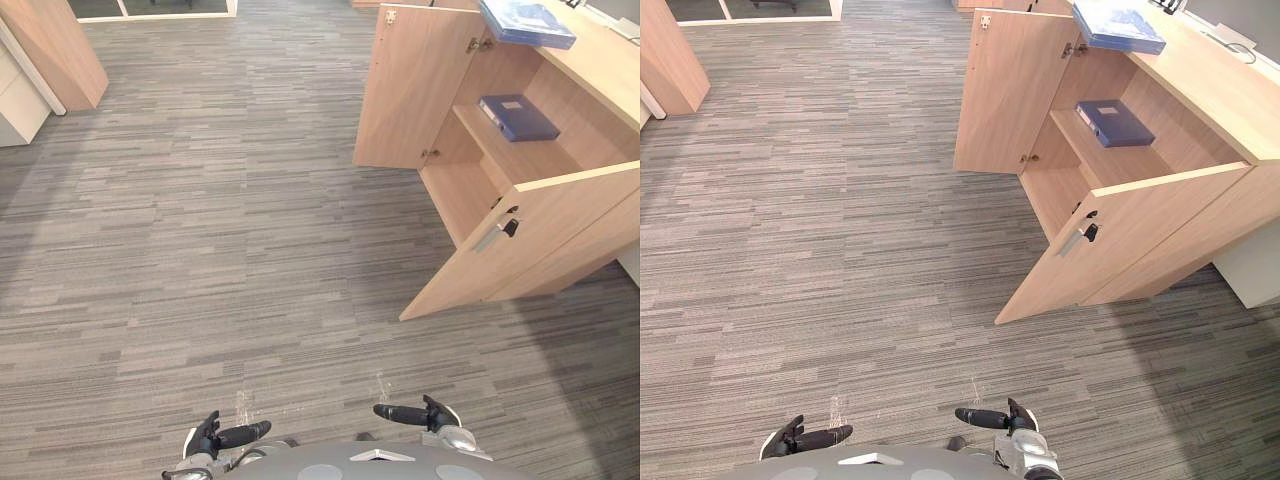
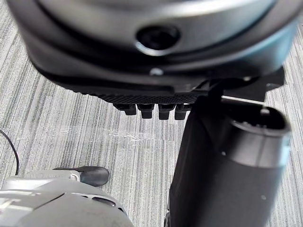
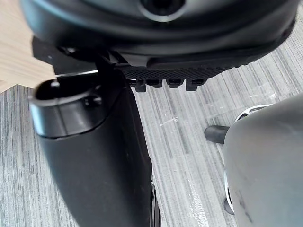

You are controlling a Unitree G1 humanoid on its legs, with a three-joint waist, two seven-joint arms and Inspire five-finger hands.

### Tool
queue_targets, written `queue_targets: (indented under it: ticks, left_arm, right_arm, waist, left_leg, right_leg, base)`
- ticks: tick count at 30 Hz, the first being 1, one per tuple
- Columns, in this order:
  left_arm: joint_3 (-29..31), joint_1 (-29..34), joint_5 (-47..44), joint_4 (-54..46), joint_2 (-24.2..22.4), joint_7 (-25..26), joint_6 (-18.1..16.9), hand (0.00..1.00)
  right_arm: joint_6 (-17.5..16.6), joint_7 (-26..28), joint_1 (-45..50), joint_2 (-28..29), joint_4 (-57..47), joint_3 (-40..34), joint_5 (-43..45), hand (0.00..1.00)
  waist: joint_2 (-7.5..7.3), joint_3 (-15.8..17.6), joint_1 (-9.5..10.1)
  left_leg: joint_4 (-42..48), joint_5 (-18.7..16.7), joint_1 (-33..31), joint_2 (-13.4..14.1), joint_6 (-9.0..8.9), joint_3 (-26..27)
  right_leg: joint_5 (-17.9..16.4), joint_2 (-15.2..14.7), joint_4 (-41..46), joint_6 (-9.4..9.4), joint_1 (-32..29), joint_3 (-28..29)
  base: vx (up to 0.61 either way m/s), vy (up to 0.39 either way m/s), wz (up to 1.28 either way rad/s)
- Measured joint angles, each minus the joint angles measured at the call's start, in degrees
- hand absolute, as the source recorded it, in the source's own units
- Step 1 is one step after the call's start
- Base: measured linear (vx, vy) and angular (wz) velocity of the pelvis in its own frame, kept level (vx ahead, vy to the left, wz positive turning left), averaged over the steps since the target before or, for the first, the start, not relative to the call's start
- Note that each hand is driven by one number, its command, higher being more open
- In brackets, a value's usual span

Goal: Walk over to the cabinet, pick up the folder, carry it to the office cabinet, place the folder inside the office cabinet, then close the office cabinet door

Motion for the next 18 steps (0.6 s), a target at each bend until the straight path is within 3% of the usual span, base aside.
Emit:
queue_targets:
  ticks: [18]
  left_arm:
    - [-0.07,-0.31,1.62,0.03,0.51,0.22,0.18,1.0]
  right_arm:
    - [-0.04,-0.02,-0.07,0.22,-0.02,1.6,-0.03,1.0]
  waist:
    - [-0.84,0.16,0.0]
  left_leg:
    - [-1.03,0.3,0.76,-0.47,0.42,-0.11]
  right_leg:
    - [0.09,-0.33,0.0,0.13,0.25,-0.35]
  base:
    - [0.0,0.0,0.0]
